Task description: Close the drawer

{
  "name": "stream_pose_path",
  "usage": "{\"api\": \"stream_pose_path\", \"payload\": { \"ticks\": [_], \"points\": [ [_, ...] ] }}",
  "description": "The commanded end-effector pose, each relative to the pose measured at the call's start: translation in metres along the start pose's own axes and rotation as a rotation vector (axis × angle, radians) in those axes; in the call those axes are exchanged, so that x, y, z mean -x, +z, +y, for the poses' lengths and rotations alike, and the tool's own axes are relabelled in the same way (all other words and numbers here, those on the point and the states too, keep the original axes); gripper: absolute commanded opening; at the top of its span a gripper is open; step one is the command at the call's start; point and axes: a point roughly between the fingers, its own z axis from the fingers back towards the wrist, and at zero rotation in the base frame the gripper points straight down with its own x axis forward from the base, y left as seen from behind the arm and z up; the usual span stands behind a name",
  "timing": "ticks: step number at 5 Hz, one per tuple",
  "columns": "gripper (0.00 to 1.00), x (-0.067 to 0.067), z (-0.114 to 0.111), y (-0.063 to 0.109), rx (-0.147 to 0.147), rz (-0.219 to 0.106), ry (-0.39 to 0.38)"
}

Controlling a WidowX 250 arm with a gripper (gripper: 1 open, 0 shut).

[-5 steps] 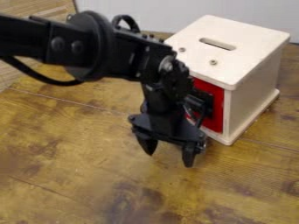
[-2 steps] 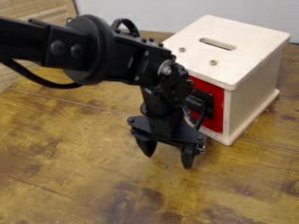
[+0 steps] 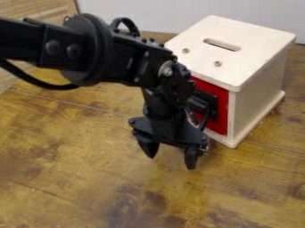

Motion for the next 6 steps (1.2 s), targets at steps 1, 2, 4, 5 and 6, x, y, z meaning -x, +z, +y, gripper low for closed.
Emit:
{"api": "stream_pose_path", "payload": {
  "ticks": [1,2,4,5,6],
  "points": [
    [1.00,-0.0136,-0.0079,0.0332,0.029,-0.096,-0.015],
    [1.00,-0.0138,-0.0087,0.0342,0.031,-0.100,-0.013],
    [1.00,-0.0143,-0.0106,0.0363,0.034,-0.105,-0.008],
    [1.00,-0.0145,-0.0115,0.0372,0.036,-0.108,-0.005],
    [1.00,-0.0147,-0.0123,0.0381,0.037,-0.111,-0.002]
  ]
}}
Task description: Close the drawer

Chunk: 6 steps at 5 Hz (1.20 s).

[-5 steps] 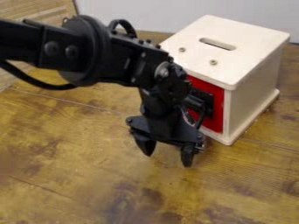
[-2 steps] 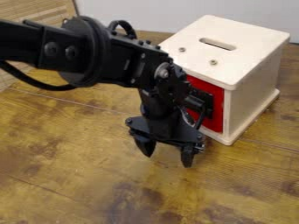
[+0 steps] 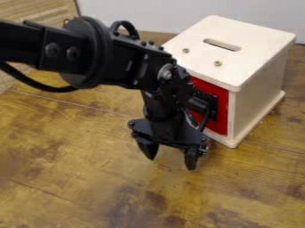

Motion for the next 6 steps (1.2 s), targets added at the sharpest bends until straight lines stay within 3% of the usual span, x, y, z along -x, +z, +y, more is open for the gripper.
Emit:
{"api": "stream_pose_path", "payload": {
  "ticks": [1,6],
  "points": [
    [1.00,-0.0147,-0.0133,0.0389,0.041,-0.108,-0.023],
    [1.00,-0.0124,-0.0131,0.0318,0.042,-0.129,-0.008]
  ]
}}
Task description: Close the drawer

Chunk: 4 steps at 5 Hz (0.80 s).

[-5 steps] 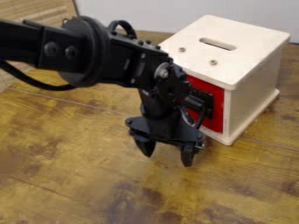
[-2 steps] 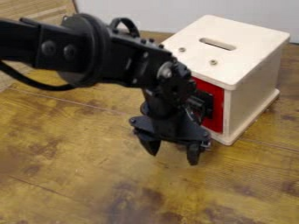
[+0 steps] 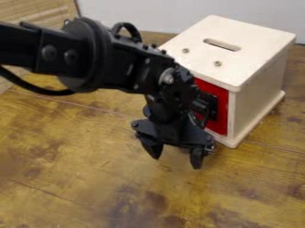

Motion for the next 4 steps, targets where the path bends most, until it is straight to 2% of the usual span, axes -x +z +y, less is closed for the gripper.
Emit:
{"api": "stream_pose_path", "payload": {
  "ticks": [1,4],
  "points": [
    [1.00,-0.0126,-0.0080,0.0283,0.025,-0.087,-0.025],
    [1.00,-0.0127,-0.0074,0.0280,0.009,-0.093,-0.038]
  ]
}}
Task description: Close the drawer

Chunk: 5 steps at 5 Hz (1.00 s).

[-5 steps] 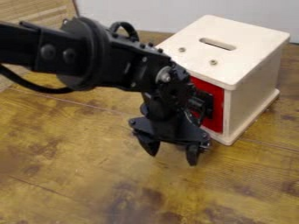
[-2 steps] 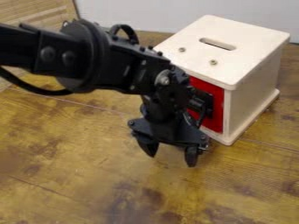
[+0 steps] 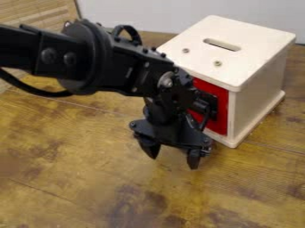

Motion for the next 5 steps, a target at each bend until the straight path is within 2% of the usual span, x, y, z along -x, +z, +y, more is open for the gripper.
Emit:
{"api": "stream_pose_path", "payload": {
  "ticks": [1,5],
  "points": [
    [1.00,-0.0127,-0.0101,0.0291,0.027,-0.084,-0.023],
    [1.00,-0.0144,-0.0104,0.0290,0.004,-0.086,-0.036]
  ]
}}
